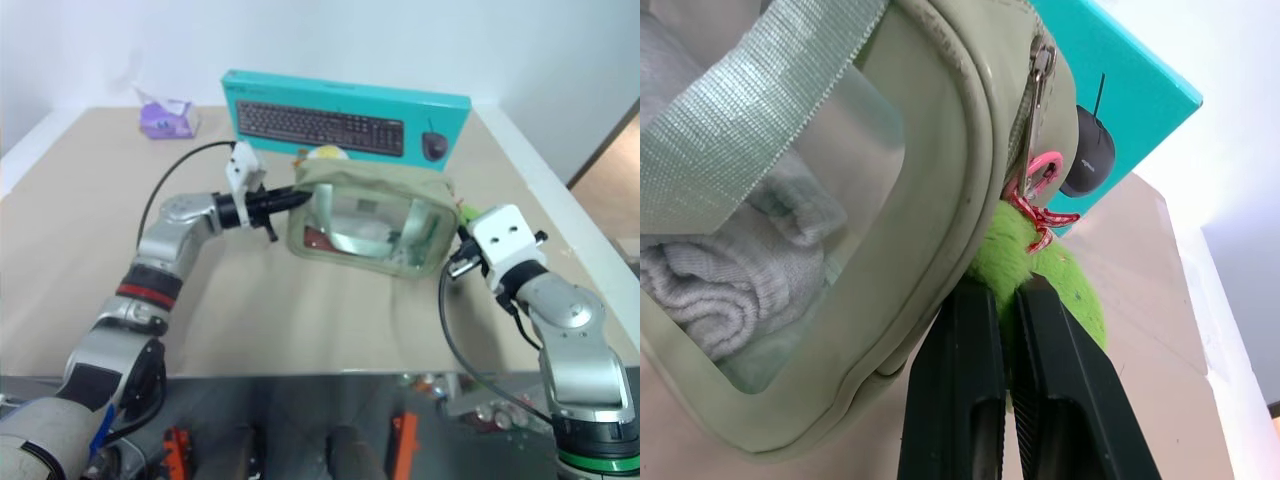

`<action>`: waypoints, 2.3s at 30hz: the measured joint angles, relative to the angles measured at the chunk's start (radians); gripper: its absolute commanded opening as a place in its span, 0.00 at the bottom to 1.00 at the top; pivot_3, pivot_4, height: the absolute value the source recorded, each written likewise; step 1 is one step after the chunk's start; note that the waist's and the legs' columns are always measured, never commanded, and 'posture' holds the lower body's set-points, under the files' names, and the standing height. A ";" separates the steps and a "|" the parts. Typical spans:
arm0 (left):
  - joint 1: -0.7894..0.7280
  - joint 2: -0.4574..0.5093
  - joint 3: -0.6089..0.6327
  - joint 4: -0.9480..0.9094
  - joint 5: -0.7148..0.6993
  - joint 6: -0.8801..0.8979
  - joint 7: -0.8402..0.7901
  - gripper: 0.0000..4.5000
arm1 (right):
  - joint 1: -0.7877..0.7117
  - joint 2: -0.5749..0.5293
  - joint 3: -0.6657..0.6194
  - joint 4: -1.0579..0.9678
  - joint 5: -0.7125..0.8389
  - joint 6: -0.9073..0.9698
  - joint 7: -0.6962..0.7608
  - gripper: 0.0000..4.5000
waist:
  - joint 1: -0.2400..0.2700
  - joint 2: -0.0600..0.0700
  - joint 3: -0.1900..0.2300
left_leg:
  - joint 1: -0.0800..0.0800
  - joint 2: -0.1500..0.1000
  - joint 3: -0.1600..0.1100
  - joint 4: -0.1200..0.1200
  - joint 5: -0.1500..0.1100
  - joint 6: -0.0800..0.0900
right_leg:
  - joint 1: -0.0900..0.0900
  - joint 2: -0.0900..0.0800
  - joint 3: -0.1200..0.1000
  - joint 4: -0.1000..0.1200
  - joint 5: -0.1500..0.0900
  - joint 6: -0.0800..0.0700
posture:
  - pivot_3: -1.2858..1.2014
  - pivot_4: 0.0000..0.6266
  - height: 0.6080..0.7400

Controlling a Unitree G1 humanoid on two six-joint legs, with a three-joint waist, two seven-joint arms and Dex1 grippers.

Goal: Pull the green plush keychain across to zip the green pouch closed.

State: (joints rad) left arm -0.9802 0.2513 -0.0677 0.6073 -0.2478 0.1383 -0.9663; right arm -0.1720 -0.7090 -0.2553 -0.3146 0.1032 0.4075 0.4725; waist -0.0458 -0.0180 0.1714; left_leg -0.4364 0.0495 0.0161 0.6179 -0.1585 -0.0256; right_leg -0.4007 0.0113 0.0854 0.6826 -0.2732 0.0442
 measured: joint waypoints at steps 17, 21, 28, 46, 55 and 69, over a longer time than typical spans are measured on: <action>0.072 -0.002 0.006 -0.115 -0.008 0.069 0.045 0.01 | 0.055 0.155 0.028 0.019 -0.004 0.007 -0.093 0.00 | -0.001 0.000 0.000 | 0.000 0.000 0.000 0.000 0.000 0.000 | 0.000 0.000 0.000 0.000 0.000 0.000 | 0.52 0.24 1.00; 0.072 -0.002 0.006 -0.126 -0.008 0.082 0.052 0.01 | 0.059 0.178 0.044 0.039 -0.014 -0.023 -0.105 0.00 | -0.002 -0.001 -0.001 | 0.001 0.001 -0.001 0.000 0.000 0.000 | 0.000 0.001 0.000 0.000 0.001 -0.001 | 0.52 0.24 1.00; 0.074 -0.002 0.006 -0.129 -0.015 0.110 0.070 0.01 | 0.047 0.194 0.046 0.083 -0.020 -0.071 -0.105 0.00 | -0.003 -0.002 -0.002 | 0.005 0.001 -0.001 0.000 0.000 0.000 | 0.003 0.001 0.001 0.000 0.001 -0.002 | 0.52 0.24 1.00; 0.146 0.114 0.068 -0.325 -0.115 0.211 0.003 1.00 | 0.081 0.038 -0.220 -0.104 0.333 0.010 0.107 0.99 | 0.000 -0.002 -0.001 | 0.001 0.000 -0.003 -0.001 0.000 0.000 | 0.001 0.001 -0.001 0.000 -0.001 -0.001 | 0.52 0.24 1.00; 0.294 0.188 0.084 -0.459 -0.116 0.239 0.040 1.00 | 0.272 -0.008 -0.259 -0.121 0.361 0.012 0.220 0.99 | -0.001 -0.002 -0.001 | 0.003 0.001 -0.002 0.000 0.000 0.000 | 0.002 0.000 0.000 0.000 0.000 -0.002 | 0.52 0.24 1.00; 0.686 0.231 0.080 -0.790 -0.094 0.279 0.174 1.00 | 0.405 -0.026 -0.100 -0.464 0.531 0.191 0.238 0.99 | -0.002 -0.004 -0.001 | 0.006 0.002 -0.001 0.000 0.000 0.000 | 0.004 0.000 0.000 0.000 -0.001 -0.006 | 0.52 0.24 1.00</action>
